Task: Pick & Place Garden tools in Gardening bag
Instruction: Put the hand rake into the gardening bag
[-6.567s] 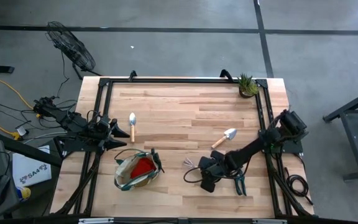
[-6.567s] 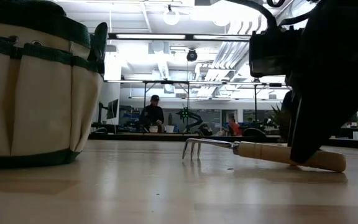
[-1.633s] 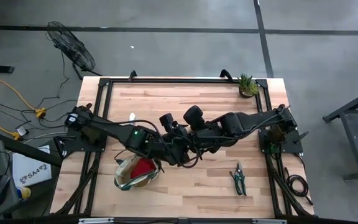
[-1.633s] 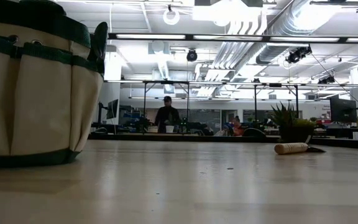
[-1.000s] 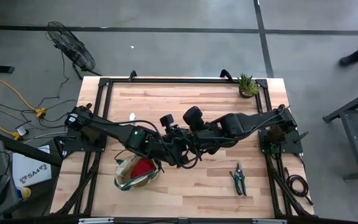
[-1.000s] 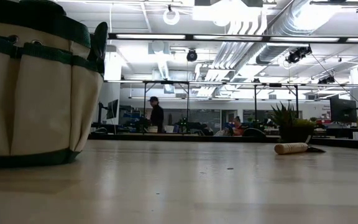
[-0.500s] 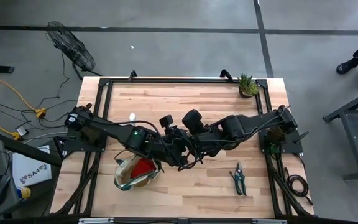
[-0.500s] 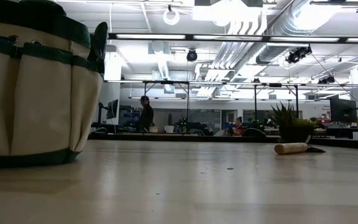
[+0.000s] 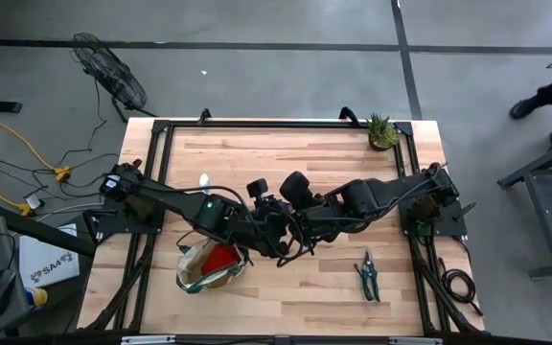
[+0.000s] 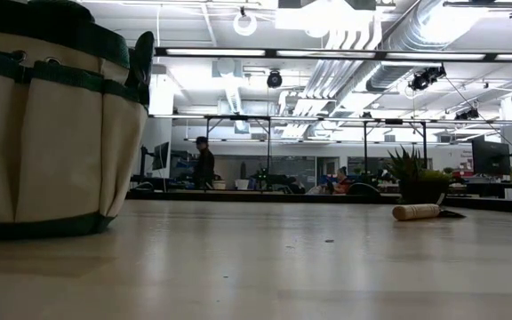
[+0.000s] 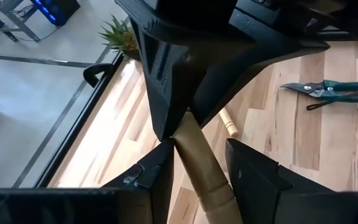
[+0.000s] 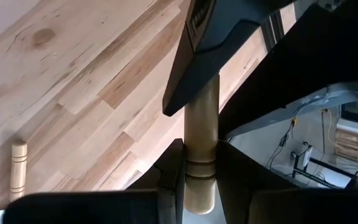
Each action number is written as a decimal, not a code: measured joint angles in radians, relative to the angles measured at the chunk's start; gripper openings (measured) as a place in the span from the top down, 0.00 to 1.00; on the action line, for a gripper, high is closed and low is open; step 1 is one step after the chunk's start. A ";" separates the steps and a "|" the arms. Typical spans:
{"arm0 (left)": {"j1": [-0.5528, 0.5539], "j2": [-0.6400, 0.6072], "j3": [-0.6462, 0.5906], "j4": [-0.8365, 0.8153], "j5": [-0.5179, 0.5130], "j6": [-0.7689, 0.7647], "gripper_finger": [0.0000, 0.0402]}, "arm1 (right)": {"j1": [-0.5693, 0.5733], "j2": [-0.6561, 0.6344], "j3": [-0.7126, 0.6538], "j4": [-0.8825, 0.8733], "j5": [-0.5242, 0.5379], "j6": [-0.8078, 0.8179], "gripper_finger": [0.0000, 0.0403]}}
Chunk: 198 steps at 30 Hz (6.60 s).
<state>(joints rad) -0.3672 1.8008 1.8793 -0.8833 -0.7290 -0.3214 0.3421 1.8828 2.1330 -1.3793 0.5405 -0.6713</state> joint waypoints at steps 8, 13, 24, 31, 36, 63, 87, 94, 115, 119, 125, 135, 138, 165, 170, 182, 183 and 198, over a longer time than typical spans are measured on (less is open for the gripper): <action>0.000 0.000 0.000 -0.045 -0.002 0.032 0.46 | 0.000 0.000 0.000 -0.004 -0.038 -0.007 0.87; 0.000 0.000 0.000 -0.049 -0.009 0.114 0.40 | -0.002 0.000 0.000 -0.004 -0.056 -0.004 0.87; 0.006 0.001 -0.007 -0.103 -0.017 0.162 0.40 | -0.029 -0.008 0.000 0.027 -0.134 -0.013 0.87; 0.013 0.025 -0.017 -0.087 -0.048 0.172 0.40 | -0.047 -0.017 -0.002 0.057 -0.189 0.058 0.87; 0.013 0.022 -0.017 -0.080 -0.083 0.171 0.40 | -0.058 -0.018 0.002 0.083 -0.209 0.115 0.87; 0.018 0.022 -0.017 -0.040 -0.120 0.129 0.85 | -0.114 -0.016 0.002 0.110 -0.207 0.215 0.87; 0.016 0.019 -0.013 -0.136 -0.096 0.069 0.85 | -0.107 -0.057 -0.003 0.082 -0.199 0.475 0.50; 0.024 -0.042 -0.013 -0.244 -0.130 0.059 0.85 | -0.111 -0.118 -0.003 -0.030 -0.199 0.724 0.49; 0.045 -0.298 -0.216 -0.337 -0.126 -0.051 0.85 | -0.025 -0.427 -0.367 0.265 -0.229 1.064 0.49; 0.032 -0.397 -0.404 -0.156 -0.065 -0.067 0.85 | -0.005 -0.508 -0.602 0.483 -0.230 1.146 0.49; -0.037 -0.535 -0.558 0.001 -0.104 -0.133 0.85 | 0.024 -0.608 -0.945 0.860 -0.226 1.288 0.49; -0.263 -0.618 -0.579 0.015 -0.427 -0.312 0.85 | 0.074 -0.671 -1.388 1.542 -0.218 1.382 0.49; -0.323 -0.614 -0.580 0.015 -0.520 -0.393 0.85 | 0.084 -0.671 -1.472 1.661 -0.193 1.380 0.49; -0.325 -0.342 -0.571 0.720 -0.842 -0.343 0.85 | 0.083 -0.671 -1.981 2.436 -0.544 1.343 0.49; -0.311 -0.285 -0.520 0.914 -0.846 -0.141 0.85 | 0.083 -0.671 -1.987 2.436 -0.576 1.348 0.49; -0.288 -0.089 -0.323 1.069 -0.844 -0.039 0.85 | 0.083 -0.671 -1.987 2.424 -0.566 1.324 0.49; -0.288 -0.066 -0.293 1.069 -0.844 -0.042 0.85 | 0.083 -0.671 -1.987 2.417 -0.566 1.327 0.49; -0.302 0.141 -0.030 1.065 -0.841 -0.016 0.85 | 0.083 -0.671 -1.986 2.354 -0.569 1.351 0.49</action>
<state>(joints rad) -0.6692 1.9416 1.8496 0.1821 -1.5703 -0.3379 0.4255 1.2114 0.1467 0.9749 -0.0288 0.6792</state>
